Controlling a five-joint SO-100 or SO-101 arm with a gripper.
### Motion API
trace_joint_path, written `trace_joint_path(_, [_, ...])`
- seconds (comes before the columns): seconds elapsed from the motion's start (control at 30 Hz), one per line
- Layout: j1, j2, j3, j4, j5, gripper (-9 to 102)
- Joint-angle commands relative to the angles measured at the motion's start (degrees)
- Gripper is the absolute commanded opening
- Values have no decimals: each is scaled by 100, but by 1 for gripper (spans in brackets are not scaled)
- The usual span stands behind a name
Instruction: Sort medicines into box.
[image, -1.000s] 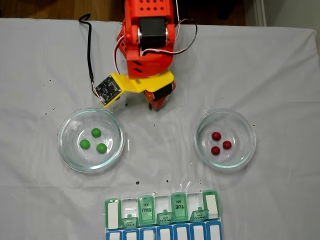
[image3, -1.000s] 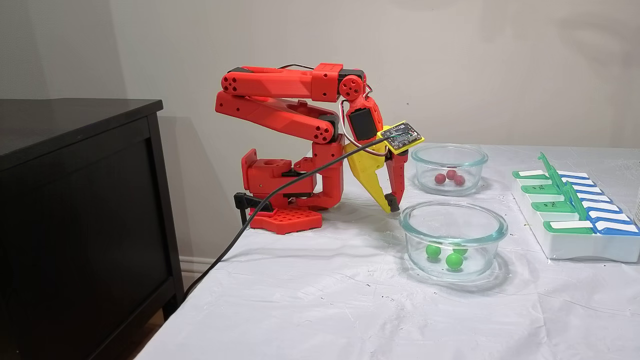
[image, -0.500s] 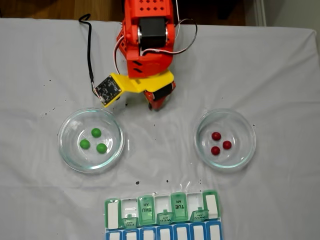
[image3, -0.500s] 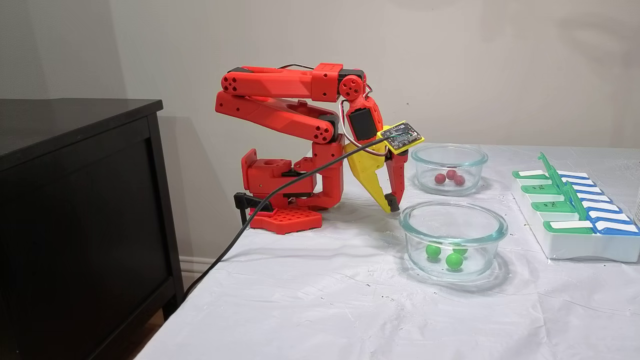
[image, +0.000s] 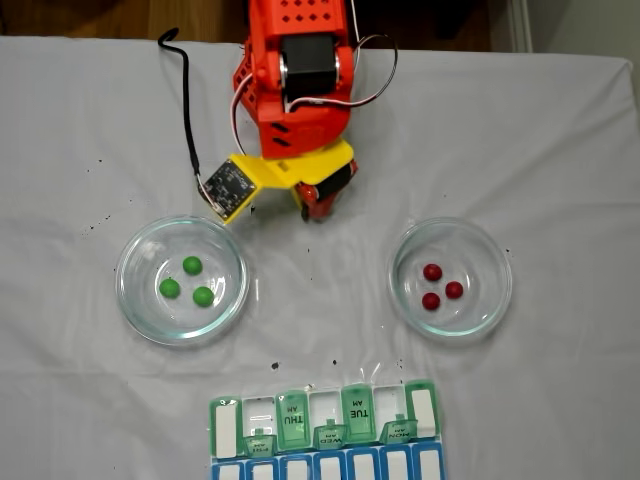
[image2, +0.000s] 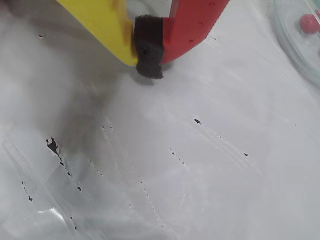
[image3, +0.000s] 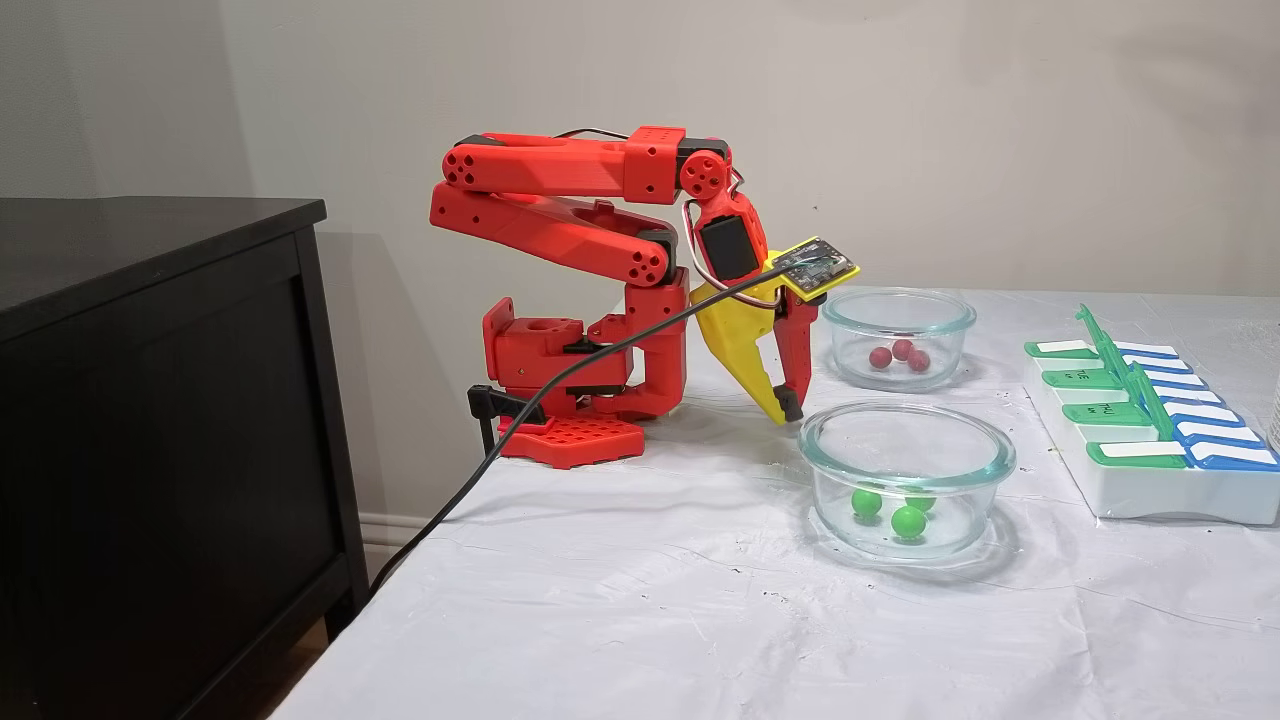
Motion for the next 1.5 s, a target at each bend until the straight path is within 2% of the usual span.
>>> trace_joint_path(0.0, [-141,141,-88,-35,-141,0])
trace_joint_path(0.07, [-255,141,-70,-26,-396,0])
trace_joint_path(0.1, [-334,141,9,-97,-1239,0])
trace_joint_path(0.13, [-378,141,202,-202,-2602,0])
trace_joint_path(0.17, [-404,141,589,-369,-4614,0])
trace_joint_path(0.2, [-457,-9,571,519,-7506,3])
trace_joint_path(0.23, [-404,-105,580,457,-7928,3])
trace_joint_path(0.3, [-492,114,571,589,-7646,4])
trace_joint_path(0.4, [-580,149,580,562,-6240,5])
trace_joint_path(0.5, [-519,141,580,510,-6108,5])
trace_joint_path(0.53, [-281,141,580,519,-6249,6])
trace_joint_path(0.57, [9,141,580,580,-6961,11])
trace_joint_path(0.63, [501,141,580,580,-8701,13])
trace_joint_path(0.73, [404,149,580,580,-8288,14])
trace_joint_path(0.77, [272,149,580,580,-8024,4])
trace_joint_path(0.8, [176,141,580,554,-7734,0])
trace_joint_path(1.0, [-9,141,0,448,-5669,0])
trace_joint_path(1.23, [-545,141,-1652,642,-2962,0])
trace_joint_path(1.47, [-896,114,-3059,316,-1477,0])
